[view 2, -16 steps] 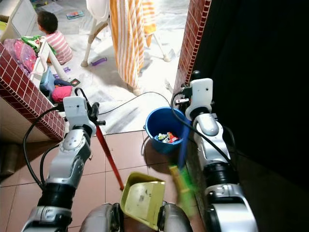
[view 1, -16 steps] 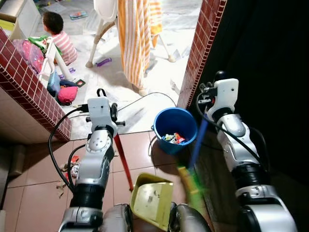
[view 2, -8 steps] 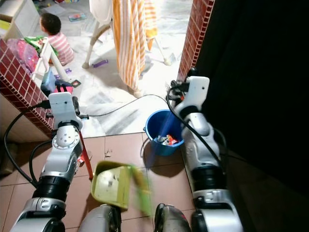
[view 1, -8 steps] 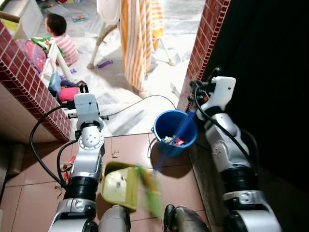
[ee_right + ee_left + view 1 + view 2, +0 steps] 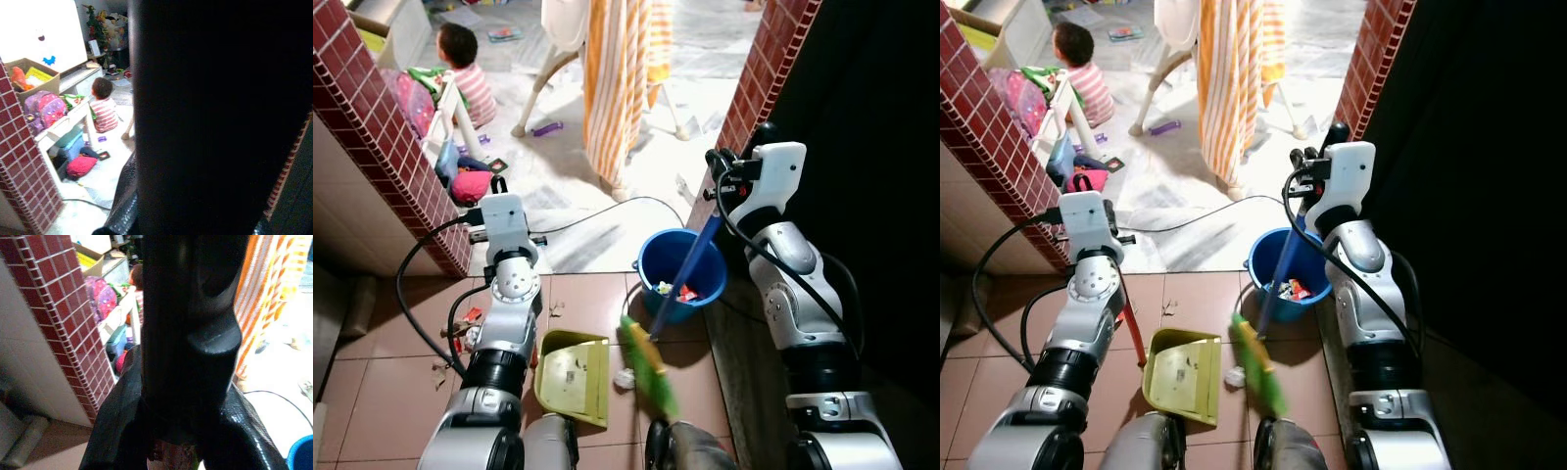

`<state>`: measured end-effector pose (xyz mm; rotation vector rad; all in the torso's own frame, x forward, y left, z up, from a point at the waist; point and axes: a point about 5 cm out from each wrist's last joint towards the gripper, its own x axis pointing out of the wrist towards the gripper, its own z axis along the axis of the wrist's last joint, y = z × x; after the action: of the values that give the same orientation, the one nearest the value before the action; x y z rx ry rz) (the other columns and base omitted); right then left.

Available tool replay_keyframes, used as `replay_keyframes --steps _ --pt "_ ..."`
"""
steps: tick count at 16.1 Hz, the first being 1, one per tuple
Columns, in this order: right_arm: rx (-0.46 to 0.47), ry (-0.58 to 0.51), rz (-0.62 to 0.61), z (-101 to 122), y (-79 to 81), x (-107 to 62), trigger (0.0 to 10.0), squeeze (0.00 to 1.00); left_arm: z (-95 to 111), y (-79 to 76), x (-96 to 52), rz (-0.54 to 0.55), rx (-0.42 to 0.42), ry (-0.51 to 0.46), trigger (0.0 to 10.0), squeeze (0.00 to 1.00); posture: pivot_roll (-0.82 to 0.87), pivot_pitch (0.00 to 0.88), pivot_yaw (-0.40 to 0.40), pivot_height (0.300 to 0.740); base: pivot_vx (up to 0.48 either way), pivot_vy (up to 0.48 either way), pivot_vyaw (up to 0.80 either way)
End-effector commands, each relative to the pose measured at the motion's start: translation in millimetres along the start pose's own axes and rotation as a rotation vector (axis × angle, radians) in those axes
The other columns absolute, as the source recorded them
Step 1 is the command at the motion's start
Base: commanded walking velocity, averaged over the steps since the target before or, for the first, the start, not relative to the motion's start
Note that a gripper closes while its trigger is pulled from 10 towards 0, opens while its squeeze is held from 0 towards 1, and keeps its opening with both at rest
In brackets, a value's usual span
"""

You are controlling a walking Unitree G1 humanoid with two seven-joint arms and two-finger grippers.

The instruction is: Sweep floor

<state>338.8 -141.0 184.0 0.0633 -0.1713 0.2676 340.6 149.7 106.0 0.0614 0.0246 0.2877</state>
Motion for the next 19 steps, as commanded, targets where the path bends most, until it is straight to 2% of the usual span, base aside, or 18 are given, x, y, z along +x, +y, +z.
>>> replay_keyframes --steps 1,3,5,6,7,11,14,16,19 --pt "-0.032 -0.080 0.019 17.0 3.1 1.6 10.0 0.00 3.9 -3.0 2.5 -0.011 0.002 -0.016 10.0 0.00 -0.11 0.041 -0.043 0.740 0.000 0.000 0.00" --pt "-0.108 -0.067 0.007 15.3 -0.5 -2.3 10.0 0.00 -1.9 -9.1 4.6 -0.063 0.025 0.023 10.0 0.00 -0.13 0.041 -0.041 0.740 0.000 0.000 0.00" --pt "-0.119 -0.009 -0.017 2.9 -2.3 -8.6 10.0 0.00 -7.7 -14.6 2.7 -0.081 0.022 0.041 10.0 0.00 -0.13 0.042 -0.038 0.740 0.000 0.000 0.00" --pt "-0.119 -0.009 -0.017 2.9 -2.3 -8.6 10.0 0.00 -7.7 -14.6 2.7 -0.081 0.022 0.041 10.0 0.00 -0.13 0.042 -0.038 0.740 0.000 0.000 0.00" --pt "-0.112 0.047 -0.046 -5.9 -2.1 -9.3 10.0 0.00 -11.8 -20.9 1.0 -0.101 -0.007 0.066 10.0 0.00 -0.13 0.042 -0.030 0.740 0.000 0.000 0.00" --pt "-0.058 0.104 -0.118 -16.8 2.5 -9.2 10.0 0.00 -26.3 -39.6 -6.6 -0.163 -0.065 0.166 10.0 0.00 -0.13 0.040 -0.021 0.740 0.000 0.000 0.00" --pt "0.029 0.166 -0.240 -25.7 -1.7 -9.1 10.0 0.00 -30.2 -49.7 -11.3 -0.166 -0.132 0.209 10.0 0.00 -0.14 0.037 -0.019 0.740 0.000 0.000 0.00" --pt "0.139 0.221 -0.324 -31.4 -5.2 -7.3 10.0 0.00 -31.6 -55.8 -13.4 -0.168 -0.145 0.222 10.0 0.00 -0.14 0.034 -0.018 0.740 0.000 0.000 0.00" --pt "0.215 0.212 -0.333 -23.2 -1.7 0.1 10.0 0.00 -33.0 -56.6 -12.8 -0.162 -0.162 0.237 10.0 0.00 -0.14 0.030 -0.020 0.740 0.000 0.000 0.00"
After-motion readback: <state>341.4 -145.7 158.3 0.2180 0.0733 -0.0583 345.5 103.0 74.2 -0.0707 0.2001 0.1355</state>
